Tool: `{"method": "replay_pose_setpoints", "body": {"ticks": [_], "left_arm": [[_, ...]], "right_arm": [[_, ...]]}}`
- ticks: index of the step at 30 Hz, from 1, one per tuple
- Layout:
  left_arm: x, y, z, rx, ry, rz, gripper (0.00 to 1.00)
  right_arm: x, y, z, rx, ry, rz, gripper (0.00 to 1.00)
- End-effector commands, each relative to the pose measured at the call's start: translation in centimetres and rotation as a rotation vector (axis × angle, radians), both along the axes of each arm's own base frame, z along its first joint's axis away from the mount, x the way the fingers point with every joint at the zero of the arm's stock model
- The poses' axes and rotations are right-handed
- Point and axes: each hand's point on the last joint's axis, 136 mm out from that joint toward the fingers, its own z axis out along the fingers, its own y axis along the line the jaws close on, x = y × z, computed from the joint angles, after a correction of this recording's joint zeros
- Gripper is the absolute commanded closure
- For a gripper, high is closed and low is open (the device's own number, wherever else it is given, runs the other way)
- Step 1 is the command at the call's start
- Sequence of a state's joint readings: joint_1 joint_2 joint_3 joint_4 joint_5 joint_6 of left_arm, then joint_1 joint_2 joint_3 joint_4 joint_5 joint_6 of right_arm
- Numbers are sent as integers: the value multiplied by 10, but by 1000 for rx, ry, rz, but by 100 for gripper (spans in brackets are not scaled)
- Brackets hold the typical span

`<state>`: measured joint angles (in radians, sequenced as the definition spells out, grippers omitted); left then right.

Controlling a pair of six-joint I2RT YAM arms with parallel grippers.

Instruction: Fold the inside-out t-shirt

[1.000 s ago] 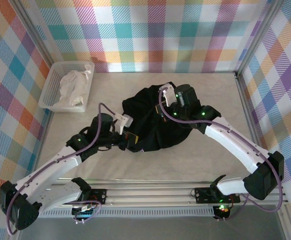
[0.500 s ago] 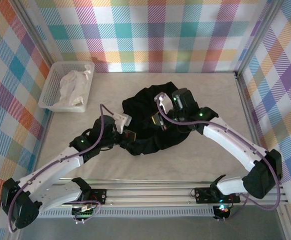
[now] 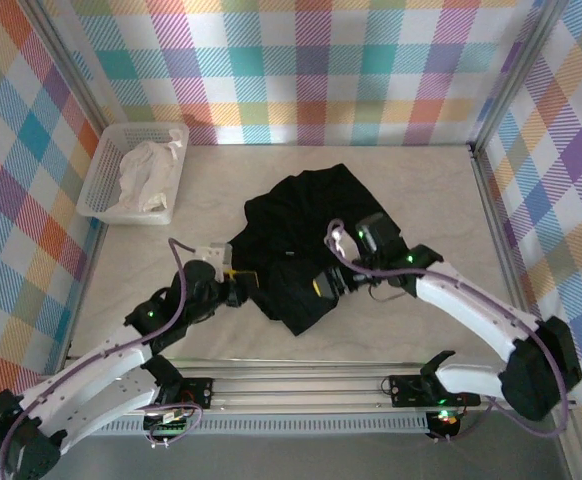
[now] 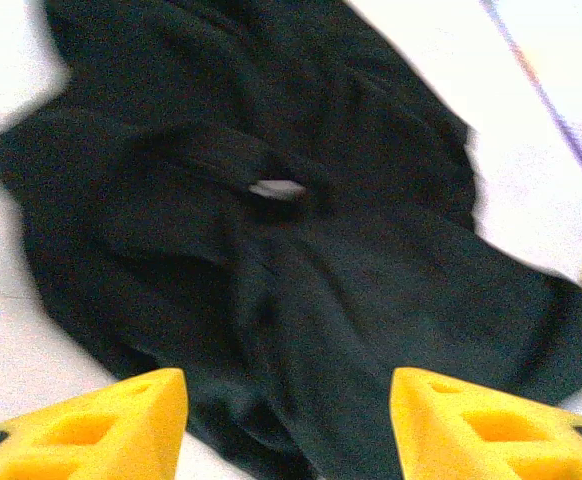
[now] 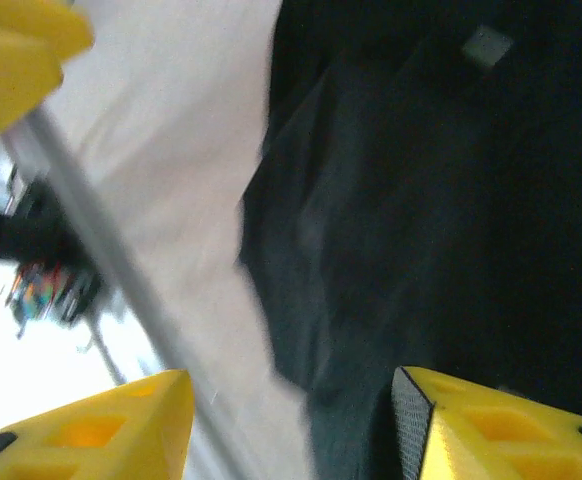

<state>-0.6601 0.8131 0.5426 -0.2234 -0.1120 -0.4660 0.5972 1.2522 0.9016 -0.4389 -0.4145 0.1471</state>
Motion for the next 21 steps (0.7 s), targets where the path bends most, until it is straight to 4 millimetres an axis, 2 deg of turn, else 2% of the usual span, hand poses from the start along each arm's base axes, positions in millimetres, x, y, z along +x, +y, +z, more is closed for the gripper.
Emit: {"method": "replay_pose_setpoints", "body": {"ticks": [1, 5, 8, 11, 15, 17, 19, 20, 21], "left_arm": [[53, 40, 0, -7, 27, 273, 40], [94, 48, -27, -39, 127, 295, 36], [116, 39, -51, -42, 209, 254, 34], [130, 21, -72, -63, 276, 204, 33], [140, 15, -91, -56, 313, 194, 35], [143, 12, -101, -61, 329, 189, 38], [144, 13, -113, -46, 352, 197, 46], [145, 14, -117, -39, 356, 201, 50], [147, 14, -119, -37, 355, 205, 57]], "right_arm": [[98, -5, 17, -20, -171, -237, 42], [157, 2, -4, -141, -212, -308, 31], [187, 11, -20, -177, -237, -321, 27], [214, 25, -48, -237, -207, -297, 26], [251, 39, -82, -308, -188, -285, 25], [265, 47, -99, -327, -163, -276, 25], [278, 53, -116, -362, -132, -275, 28], [283, 53, -120, -374, -128, -278, 32], [290, 55, -122, -381, -136, -281, 42]]}}
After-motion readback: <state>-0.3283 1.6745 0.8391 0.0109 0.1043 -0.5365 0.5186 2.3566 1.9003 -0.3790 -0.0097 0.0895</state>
